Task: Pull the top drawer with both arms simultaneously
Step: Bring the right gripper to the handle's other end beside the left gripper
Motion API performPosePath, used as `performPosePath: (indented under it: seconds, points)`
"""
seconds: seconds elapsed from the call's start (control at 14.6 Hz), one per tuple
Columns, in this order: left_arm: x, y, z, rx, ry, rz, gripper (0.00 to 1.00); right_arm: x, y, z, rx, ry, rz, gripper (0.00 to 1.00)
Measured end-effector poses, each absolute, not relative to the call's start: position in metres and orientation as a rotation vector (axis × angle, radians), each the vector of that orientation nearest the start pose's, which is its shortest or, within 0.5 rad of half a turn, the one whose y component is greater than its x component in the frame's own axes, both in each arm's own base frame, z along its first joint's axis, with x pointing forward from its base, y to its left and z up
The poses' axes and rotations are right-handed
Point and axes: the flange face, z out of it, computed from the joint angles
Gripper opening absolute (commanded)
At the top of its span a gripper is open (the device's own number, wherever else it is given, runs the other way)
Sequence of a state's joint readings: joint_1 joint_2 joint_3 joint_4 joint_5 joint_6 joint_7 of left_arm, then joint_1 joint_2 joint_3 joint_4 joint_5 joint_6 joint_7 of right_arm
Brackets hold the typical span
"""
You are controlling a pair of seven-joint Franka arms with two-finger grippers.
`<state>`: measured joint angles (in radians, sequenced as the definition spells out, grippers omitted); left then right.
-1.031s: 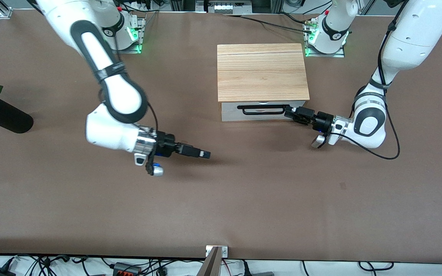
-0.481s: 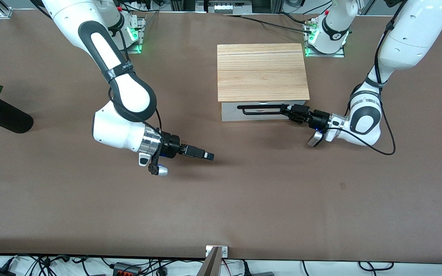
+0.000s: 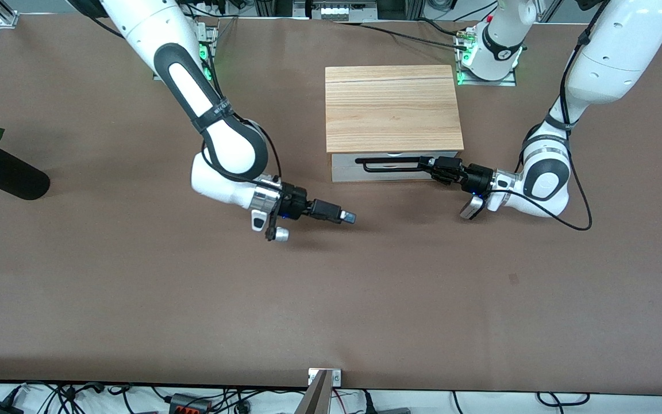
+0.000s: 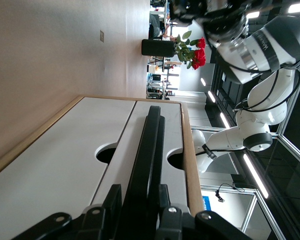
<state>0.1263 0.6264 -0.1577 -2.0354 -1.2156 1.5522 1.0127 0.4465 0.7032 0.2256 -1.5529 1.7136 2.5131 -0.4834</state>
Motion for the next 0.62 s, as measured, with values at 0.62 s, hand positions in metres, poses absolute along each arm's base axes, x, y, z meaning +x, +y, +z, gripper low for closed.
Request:
performPosePath:
  seconds: [0.62]
  points:
    - [0.511, -0.119, 0.157, 1.625, -0.211, -0.279, 0.07, 0.516, 0.472, 0.219, -1.781, 0.237, -0.207, 1.0]
